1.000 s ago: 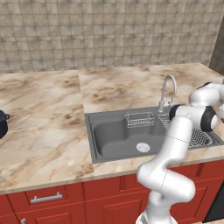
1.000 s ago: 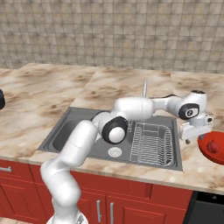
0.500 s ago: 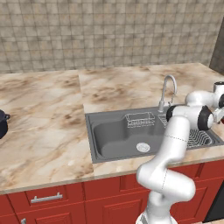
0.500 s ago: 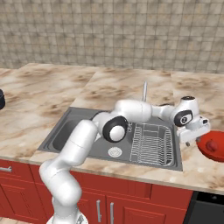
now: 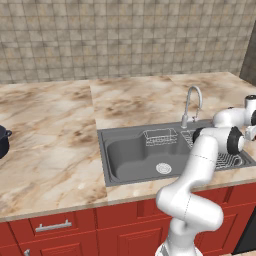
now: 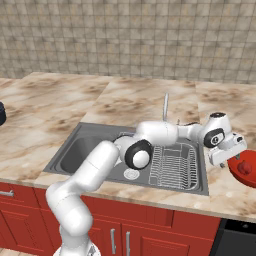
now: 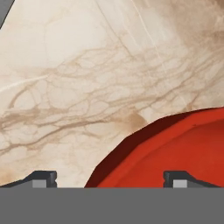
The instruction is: Pick the bell pepper from the sink and place it in the bowl. Then pick the bowl and place it in the microwave. Then close the microwave door and press the start button.
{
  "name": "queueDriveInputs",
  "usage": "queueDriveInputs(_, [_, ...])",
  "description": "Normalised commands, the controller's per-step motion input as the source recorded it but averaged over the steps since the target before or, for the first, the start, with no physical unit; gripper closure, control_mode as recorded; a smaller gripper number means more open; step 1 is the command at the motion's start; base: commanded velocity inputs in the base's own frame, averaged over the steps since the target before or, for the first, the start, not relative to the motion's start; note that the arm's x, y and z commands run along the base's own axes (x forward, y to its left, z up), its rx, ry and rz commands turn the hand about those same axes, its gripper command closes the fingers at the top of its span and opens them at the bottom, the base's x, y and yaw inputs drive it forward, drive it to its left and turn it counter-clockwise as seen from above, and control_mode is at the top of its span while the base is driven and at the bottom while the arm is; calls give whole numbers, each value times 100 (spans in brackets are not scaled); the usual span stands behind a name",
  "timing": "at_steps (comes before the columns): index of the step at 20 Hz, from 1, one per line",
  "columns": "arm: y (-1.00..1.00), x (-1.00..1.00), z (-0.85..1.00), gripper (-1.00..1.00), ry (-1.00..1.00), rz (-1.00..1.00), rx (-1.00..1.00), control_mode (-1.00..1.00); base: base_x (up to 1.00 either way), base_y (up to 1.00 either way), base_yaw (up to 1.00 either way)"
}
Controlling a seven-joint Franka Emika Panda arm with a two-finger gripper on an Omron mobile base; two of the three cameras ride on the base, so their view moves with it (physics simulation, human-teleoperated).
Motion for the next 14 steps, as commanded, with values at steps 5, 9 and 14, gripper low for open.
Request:
queueDriveInputs(5, [-27, 0, -39, -100, 0, 0, 0, -100, 0, 0, 0])
queueDriveInputs(9, [-9, 0, -28, 100, 0, 0, 0, -100, 0, 0, 0])
queueDriveInputs(14, [0, -3, 0, 100, 1, -1, 0, -100, 0, 0, 0])
